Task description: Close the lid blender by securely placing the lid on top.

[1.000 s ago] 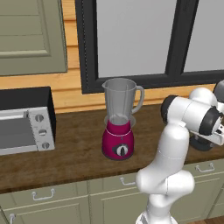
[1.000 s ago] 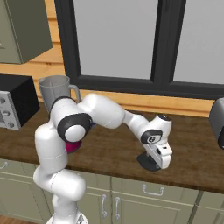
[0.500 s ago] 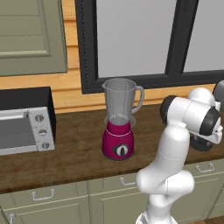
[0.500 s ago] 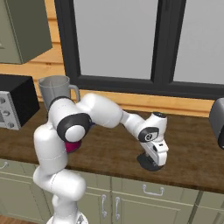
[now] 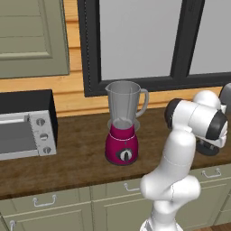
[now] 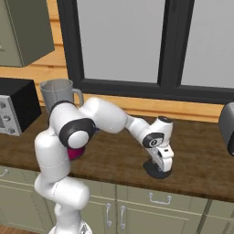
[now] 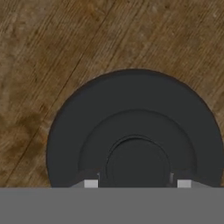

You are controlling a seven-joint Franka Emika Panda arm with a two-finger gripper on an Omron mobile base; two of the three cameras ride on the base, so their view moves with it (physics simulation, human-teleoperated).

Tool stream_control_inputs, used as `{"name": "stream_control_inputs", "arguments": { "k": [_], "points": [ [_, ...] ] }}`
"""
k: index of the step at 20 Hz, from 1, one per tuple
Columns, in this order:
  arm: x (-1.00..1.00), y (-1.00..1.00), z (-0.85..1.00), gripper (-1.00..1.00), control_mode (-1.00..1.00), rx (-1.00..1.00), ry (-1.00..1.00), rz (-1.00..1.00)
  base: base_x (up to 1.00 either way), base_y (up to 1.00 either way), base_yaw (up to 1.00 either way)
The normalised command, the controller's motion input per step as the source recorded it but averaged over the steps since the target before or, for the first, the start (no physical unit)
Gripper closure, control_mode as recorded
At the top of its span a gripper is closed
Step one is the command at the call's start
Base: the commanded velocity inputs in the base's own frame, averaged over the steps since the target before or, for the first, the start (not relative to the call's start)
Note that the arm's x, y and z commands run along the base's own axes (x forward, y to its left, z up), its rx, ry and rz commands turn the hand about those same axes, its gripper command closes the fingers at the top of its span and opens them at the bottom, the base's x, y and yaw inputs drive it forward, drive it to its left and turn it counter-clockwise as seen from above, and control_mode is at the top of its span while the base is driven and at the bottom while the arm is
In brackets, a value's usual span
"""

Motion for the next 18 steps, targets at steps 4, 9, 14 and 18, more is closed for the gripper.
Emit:
{"name": "stream_control_inputs", "arguments": {
  "k": [4,9,14,18],
  "points": [
    [-0.11,0.0,0.25,1.0,-1.0,0.03,-0.13,0.0,0.0,0.0,0.0],
    [-0.36,0.04,0.97,1.0,-1.0,-0.02,-0.24,0.0,0.0,0.0,0.0],
    [-0.44,0.47,1.0,1.0,-1.0,-0.06,-0.26,0.03,0.0,0.0,0.0],
    [-0.22,0.91,1.0,1.0,-1.0,-0.09,-0.21,0.05,0.0,0.0,0.0]
  ]
}}
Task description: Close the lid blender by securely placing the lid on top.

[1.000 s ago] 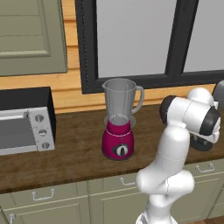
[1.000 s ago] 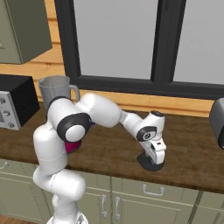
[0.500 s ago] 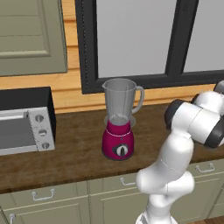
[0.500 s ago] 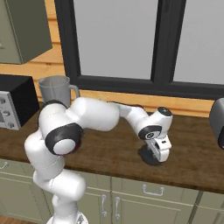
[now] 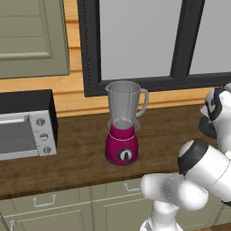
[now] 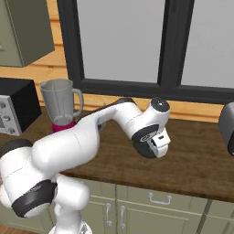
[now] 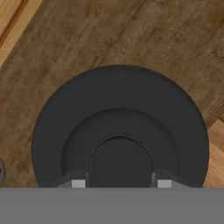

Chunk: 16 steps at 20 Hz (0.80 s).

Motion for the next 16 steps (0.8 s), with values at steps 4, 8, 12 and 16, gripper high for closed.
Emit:
{"name": "stream_control_inputs", "arguments": {
  "k": [4,8,12,16],
  "points": [
    [-0.03,0.87,1.0,1.0,-1.0,-0.08,-0.15,0.05,0.0,0.0,0.0],
    [-0.08,0.76,1.0,1.0,-1.0,-0.05,-0.11,0.06,0.0,0.0,0.0],
    [-0.19,0.56,1.0,1.0,-1.0,-0.02,-0.12,0.12,0.0,0.0,0.0],
    [-0.21,0.52,1.0,1.0,-1.0,-0.02,-0.08,0.14,0.0,0.0,0.0]
  ]
}}
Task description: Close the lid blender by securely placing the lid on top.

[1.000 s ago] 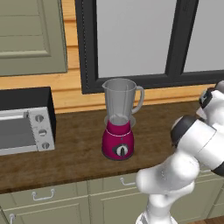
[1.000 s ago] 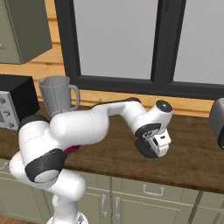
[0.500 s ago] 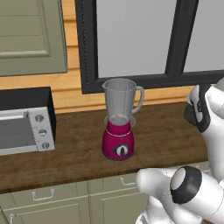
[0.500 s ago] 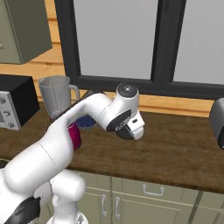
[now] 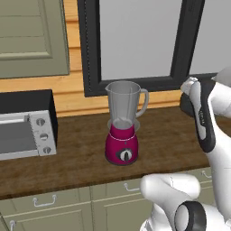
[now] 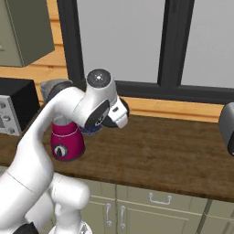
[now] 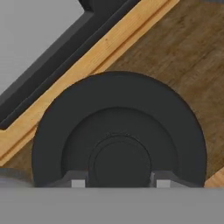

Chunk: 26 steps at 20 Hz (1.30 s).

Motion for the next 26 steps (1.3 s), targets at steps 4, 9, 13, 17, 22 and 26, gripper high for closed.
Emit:
{"name": "stream_control_inputs", "arguments": {
  "k": [4,9,13,17,22,26],
  "points": [
    [-0.06,0.57,0.84,1.0,-1.0,0.0,-0.01,0.12,0.0,0.0,0.0],
    [0.0,0.56,0.86,1.0,-1.0,0.0,0.0,0.08,0.0,0.0,0.0],
    [0.0,0.59,0.64,1.0,-1.0,0.0,0.0,0.03,0.0,0.0,0.0],
    [0.0,0.68,0.31,1.0,-1.0,0.0,0.05,0.01,0.0,0.0,0.0],
    [0.1,0.82,0.02,1.0,-1.0,0.0,0.15,0.0,0.0,0.0,0.0],
    [0.26,0.63,0.0,1.0,-1.0,0.0,0.13,0.0,0.0,0.0,0.0]
  ]
}}
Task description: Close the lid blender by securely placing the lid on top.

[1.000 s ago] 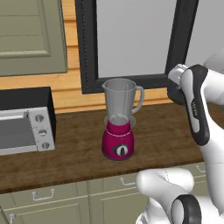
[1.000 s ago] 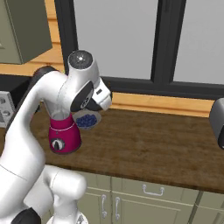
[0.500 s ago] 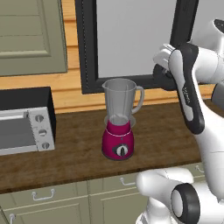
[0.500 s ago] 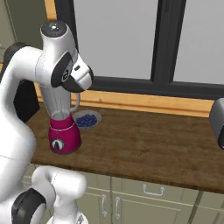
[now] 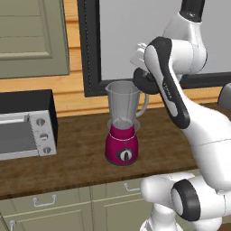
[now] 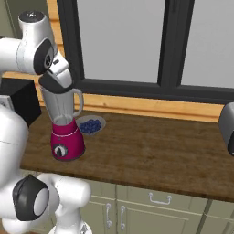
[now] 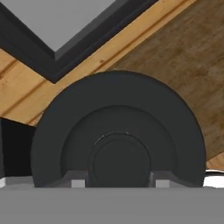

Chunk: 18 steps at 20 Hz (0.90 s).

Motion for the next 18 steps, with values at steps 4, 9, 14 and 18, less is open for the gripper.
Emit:
{"name": "stream_control_inputs", "arguments": {
  "k": [4,9,14,18],
  "points": [
    [0.34,0.34,0.0,1.0,-1.0,0.0,0.14,0.0,0.0,0.0,0.0],
    [0.41,0.02,0.0,1.0,-1.0,0.0,0.18,0.0,0.0,0.0,0.0],
    [0.31,0.09,0.0,1.0,-1.0,0.0,0.14,0.0,0.0,0.0,0.0],
    [0.03,0.34,0.0,1.0,-1.0,0.0,0.17,0.0,0.0,0.0,0.0]
  ]
}}
